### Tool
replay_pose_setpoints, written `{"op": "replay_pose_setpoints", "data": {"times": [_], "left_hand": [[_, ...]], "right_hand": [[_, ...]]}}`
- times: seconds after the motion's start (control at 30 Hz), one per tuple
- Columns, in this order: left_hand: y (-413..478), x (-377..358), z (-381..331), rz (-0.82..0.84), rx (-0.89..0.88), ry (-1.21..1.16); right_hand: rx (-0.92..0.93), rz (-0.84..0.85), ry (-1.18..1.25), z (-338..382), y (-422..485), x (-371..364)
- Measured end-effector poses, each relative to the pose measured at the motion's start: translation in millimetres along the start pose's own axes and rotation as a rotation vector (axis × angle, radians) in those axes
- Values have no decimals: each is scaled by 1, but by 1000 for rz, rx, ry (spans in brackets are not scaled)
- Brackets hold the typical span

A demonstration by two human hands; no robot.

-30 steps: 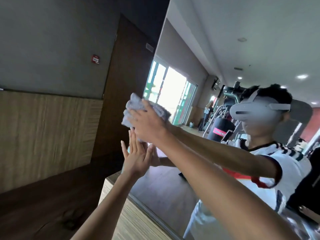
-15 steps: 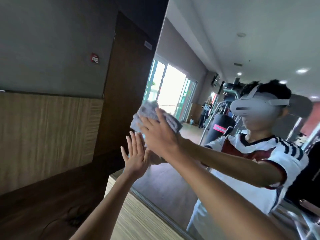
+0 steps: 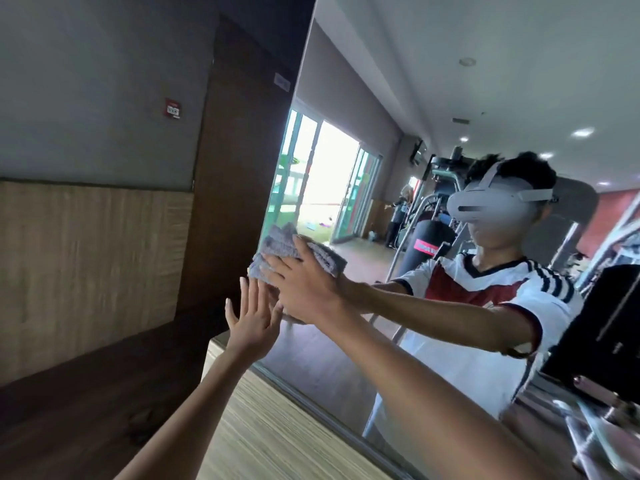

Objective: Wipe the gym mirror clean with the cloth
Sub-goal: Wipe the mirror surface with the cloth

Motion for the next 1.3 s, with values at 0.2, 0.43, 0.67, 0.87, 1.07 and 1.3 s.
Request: {"op": "replay_pose_setpoints", "data": {"times": [0.2,0.43,0.67,0.87,1.07,1.3], "left_hand": [[-7,4,-13,-39,-2,-58],[-21,-8,-44,-112,-9,-151],[-28,-16,-55,-132,-123,-103],[-33,-34,-81,-232,-275,-131],[-39,-35,-100,-286,-386,-112],[-57,-45,-154,-287,-338,-241]], "right_hand": [[-91,-58,8,-64,-72,9],[-404,-137,33,-67,-75,9],[-424,-153,42,-93,-168,-9],[-625,-241,42,-117,-143,6],[-471,-215,26,-71,-230,-23],[-935,-379,50,-158,-260,-2]]}}
Point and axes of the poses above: each hand's wrist, its own y-axis towards the middle knuckle, its own x-axis out of the back of the hand, z = x × y, the point moved 8 cm from there along y, towards the middle knuckle, and after that the axes turned 6 degrees about -y, right-handed, at the moved point
